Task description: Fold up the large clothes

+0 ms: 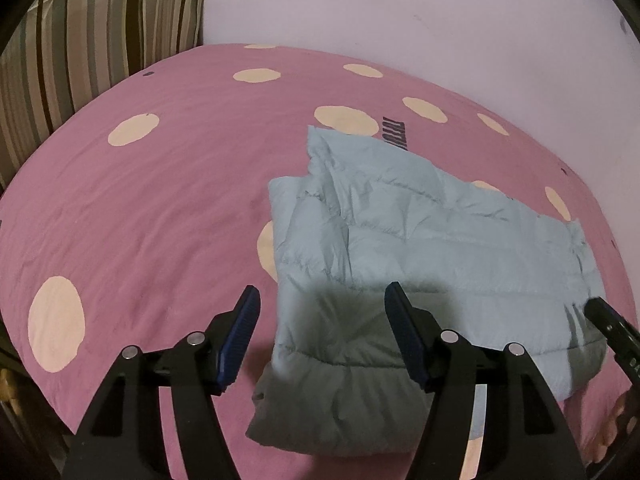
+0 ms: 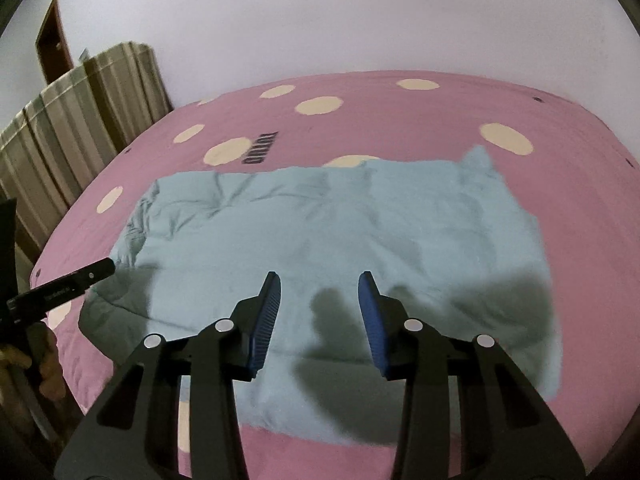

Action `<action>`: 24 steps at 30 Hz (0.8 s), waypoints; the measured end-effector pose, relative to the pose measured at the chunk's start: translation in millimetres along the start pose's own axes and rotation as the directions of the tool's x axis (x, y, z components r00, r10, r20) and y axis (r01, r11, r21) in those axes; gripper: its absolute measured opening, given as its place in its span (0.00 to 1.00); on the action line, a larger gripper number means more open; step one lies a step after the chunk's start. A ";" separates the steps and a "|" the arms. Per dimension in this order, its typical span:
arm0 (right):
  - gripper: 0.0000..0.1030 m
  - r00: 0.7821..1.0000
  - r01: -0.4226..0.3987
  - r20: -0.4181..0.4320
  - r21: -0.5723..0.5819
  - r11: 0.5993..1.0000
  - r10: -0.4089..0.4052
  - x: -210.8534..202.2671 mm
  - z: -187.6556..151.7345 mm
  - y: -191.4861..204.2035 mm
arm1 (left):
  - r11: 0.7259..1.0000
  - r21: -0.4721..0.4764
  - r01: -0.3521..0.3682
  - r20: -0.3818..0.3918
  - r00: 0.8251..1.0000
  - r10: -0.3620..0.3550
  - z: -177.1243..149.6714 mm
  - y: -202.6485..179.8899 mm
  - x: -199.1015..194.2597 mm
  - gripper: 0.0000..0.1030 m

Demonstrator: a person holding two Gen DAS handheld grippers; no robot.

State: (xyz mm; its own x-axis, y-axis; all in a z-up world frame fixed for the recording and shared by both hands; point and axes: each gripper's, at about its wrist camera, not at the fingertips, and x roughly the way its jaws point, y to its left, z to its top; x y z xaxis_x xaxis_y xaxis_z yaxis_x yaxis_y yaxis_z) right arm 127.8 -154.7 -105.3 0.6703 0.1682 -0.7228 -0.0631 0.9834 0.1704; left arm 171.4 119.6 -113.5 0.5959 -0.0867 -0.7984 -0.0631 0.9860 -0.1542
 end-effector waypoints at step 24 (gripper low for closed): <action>0.40 0.983 0.063 -0.167 -0.084 0.995 -0.076 79.3 3.2 41.1 | 0.999 0.007 -0.040 -0.026 0.999 0.040 -6.5 10.2 22.7 0.62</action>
State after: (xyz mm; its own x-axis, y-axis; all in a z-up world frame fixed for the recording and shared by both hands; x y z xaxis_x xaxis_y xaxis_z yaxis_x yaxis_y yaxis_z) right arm 180.7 -101.2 -153.4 0.5406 0.1022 -0.8350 -0.0827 0.9942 0.0682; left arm 179.1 126.8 -137.0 0.5717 -0.0511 -0.8188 -0.0810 0.9897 -0.1183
